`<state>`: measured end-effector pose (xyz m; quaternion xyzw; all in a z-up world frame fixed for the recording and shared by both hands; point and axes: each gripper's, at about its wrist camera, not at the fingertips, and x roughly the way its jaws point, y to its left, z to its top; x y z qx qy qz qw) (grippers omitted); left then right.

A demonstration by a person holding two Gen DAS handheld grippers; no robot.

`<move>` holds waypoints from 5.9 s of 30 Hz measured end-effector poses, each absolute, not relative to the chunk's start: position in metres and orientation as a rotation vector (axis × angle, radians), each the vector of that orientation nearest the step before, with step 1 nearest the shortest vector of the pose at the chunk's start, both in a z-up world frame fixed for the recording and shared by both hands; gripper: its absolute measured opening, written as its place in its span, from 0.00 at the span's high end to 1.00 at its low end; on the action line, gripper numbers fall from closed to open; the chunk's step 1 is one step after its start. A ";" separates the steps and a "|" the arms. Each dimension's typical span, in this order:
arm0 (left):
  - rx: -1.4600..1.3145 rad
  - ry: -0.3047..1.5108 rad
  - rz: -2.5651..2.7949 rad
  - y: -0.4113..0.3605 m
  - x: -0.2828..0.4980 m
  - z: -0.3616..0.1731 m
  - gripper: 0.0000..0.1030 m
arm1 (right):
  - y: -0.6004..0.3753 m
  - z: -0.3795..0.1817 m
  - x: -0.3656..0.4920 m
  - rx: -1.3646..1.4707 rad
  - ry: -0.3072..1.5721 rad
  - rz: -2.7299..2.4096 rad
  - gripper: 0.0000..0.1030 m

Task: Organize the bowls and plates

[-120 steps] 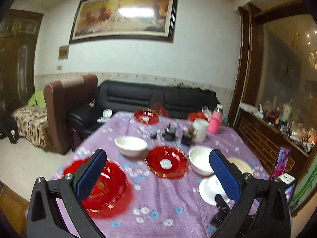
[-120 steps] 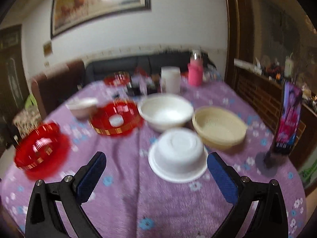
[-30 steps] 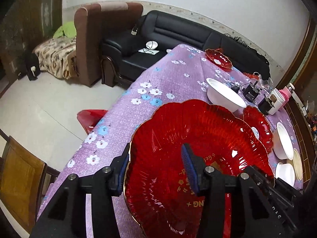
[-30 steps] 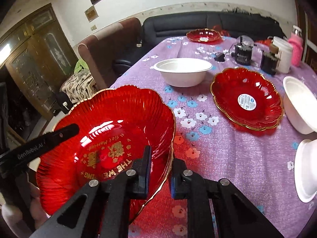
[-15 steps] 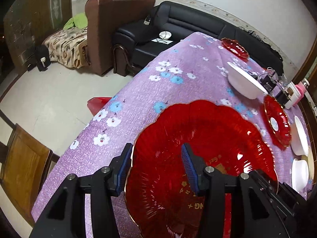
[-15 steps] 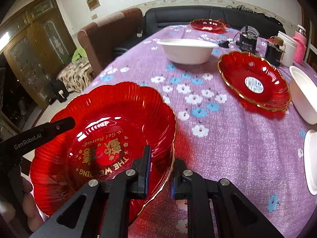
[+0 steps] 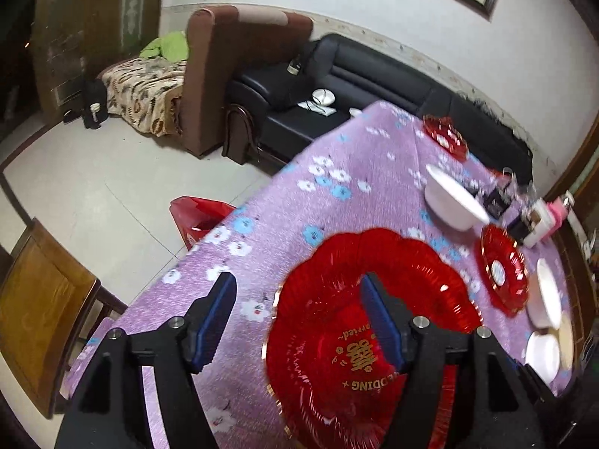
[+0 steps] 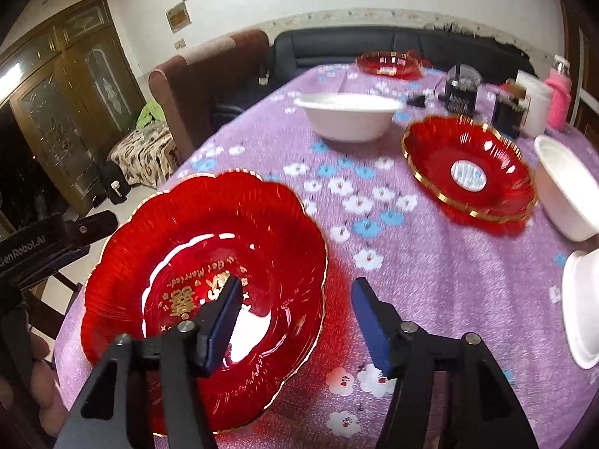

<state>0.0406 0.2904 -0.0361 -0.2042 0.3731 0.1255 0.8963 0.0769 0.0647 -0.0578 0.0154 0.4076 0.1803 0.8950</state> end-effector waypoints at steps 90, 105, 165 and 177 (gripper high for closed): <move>-0.080 0.795 -0.140 0.008 0.074 -0.049 0.00 | -0.183 -0.043 0.016 0.107 0.641 -0.076 0.12; -0.140 0.844 -0.038 0.044 0.084 -0.066 0.00 | -0.185 -0.043 0.015 0.112 0.649 -0.083 0.12; -0.267 1.041 -0.101 0.072 0.239 -0.057 0.03 | -0.148 -0.049 0.165 0.511 0.918 0.194 0.19; -0.253 1.138 -0.122 0.065 0.270 -0.086 0.32 | -0.128 -0.060 0.191 0.405 0.985 0.145 0.20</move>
